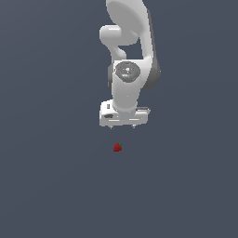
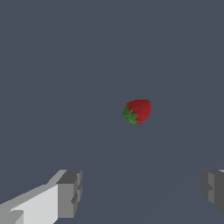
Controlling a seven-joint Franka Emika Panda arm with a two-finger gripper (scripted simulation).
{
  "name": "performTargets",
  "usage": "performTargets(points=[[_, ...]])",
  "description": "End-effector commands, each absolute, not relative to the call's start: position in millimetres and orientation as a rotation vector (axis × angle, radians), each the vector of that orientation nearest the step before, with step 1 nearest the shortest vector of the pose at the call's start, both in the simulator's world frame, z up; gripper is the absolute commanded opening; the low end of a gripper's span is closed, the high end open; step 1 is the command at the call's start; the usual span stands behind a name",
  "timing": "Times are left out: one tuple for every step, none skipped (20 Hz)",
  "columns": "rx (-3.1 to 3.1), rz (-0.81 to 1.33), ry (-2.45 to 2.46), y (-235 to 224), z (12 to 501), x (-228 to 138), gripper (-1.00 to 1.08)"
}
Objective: Pick up the object and move it to a goal position.
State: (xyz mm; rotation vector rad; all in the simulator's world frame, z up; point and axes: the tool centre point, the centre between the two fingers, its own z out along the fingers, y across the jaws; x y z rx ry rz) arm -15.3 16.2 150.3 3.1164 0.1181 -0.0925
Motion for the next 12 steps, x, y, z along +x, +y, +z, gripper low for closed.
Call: performTargets(points=[[3.116,-0.092,0.118,16,150,-15,1.00],[3.117,-0.092,0.117,16,151,-15,1.00],[3.117,-0.091,0.112,16,152,-15,1.00],[3.118,-0.090,0.104,15,153,-14,1.00],[3.119,-0.087,0.094,15,155,-13,1.00],[3.121,-0.085,0.081,14,158,-12,1.00],[3.122,-0.082,0.071,13,160,-10,1.00],[3.123,-0.081,0.063,12,162,-10,1.00],[3.124,-0.079,0.059,12,163,-9,1.00],[3.124,-0.079,0.058,12,164,-9,1.00],[3.124,-0.079,0.059,12,164,-9,1.00],[3.124,-0.079,0.059,12,163,-9,1.00]])
